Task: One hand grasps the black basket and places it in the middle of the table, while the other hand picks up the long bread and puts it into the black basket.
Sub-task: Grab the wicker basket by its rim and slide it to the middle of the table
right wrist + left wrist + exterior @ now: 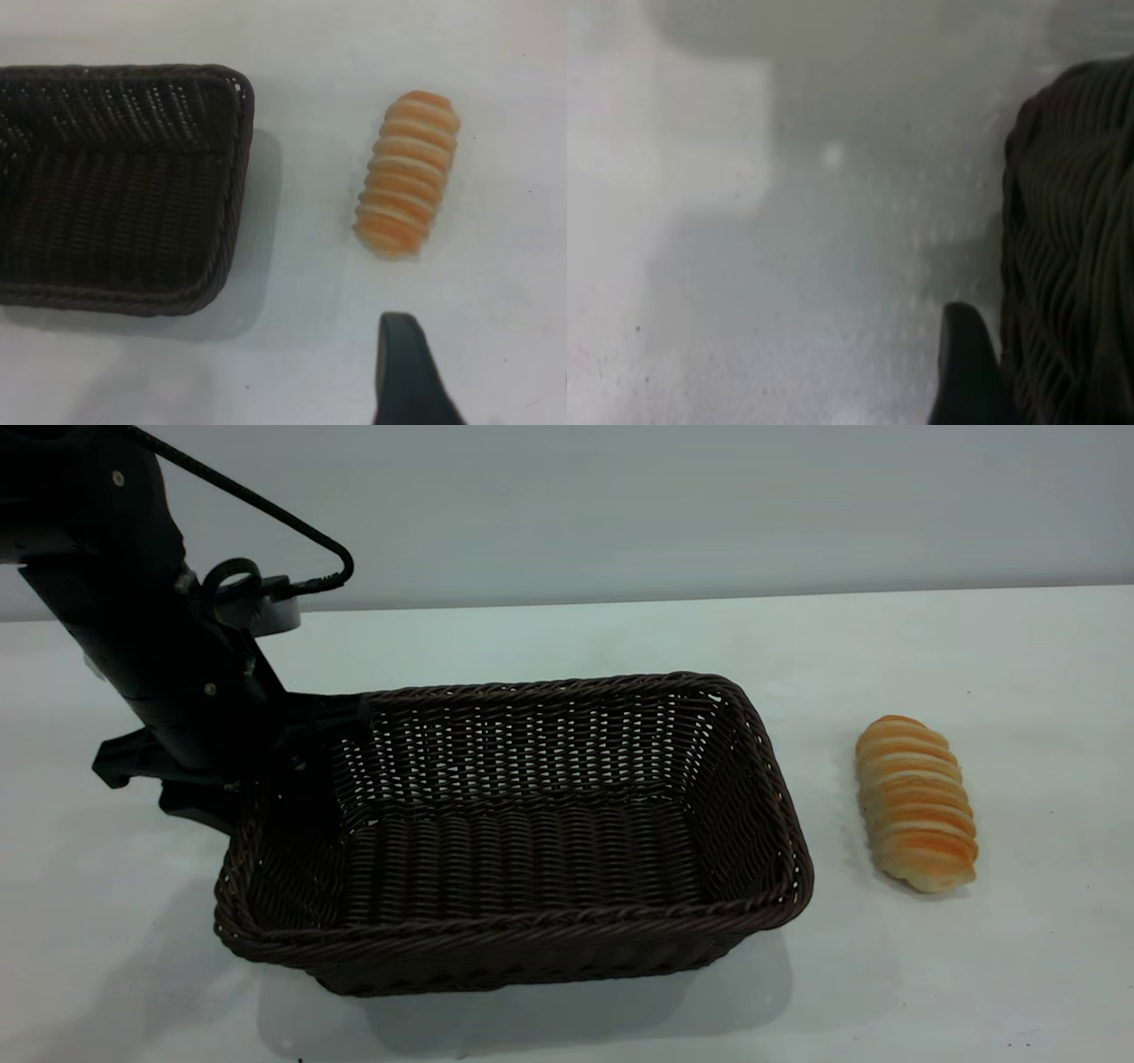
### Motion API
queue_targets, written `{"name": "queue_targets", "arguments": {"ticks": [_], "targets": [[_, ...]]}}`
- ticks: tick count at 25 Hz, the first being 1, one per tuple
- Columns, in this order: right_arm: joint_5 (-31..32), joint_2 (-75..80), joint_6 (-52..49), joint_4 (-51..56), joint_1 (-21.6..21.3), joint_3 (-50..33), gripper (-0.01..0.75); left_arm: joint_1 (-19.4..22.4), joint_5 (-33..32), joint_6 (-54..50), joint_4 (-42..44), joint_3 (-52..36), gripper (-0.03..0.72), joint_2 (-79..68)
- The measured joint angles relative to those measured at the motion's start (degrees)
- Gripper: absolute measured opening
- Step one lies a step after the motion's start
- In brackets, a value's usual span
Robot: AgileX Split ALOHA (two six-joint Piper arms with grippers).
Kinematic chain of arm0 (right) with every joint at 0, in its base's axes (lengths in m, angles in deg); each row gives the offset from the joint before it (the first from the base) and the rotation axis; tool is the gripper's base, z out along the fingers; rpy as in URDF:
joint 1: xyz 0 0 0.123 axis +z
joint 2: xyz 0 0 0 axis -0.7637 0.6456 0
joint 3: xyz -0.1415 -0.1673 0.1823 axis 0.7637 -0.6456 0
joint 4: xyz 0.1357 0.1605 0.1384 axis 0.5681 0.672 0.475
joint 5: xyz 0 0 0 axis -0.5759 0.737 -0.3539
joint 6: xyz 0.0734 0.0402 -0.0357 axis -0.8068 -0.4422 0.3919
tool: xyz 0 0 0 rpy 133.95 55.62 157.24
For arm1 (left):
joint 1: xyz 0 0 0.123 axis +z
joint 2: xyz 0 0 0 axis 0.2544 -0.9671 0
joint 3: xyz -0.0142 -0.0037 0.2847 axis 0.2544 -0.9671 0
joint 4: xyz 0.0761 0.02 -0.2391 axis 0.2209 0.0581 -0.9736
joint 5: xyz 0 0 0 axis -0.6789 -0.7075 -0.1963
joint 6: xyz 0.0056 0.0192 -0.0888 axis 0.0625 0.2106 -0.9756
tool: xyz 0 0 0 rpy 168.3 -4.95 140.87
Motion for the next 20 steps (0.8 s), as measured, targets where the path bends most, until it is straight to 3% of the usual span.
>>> {"name": "queue_targets", "arguments": {"ticks": [20], "targets": [[0.00, 0.06, 0.02, 0.41, 0.00, 0.00, 0.412, 0.64, -4.69, -4.08, 4.46, 0.00, 0.525, 12.03]]}}
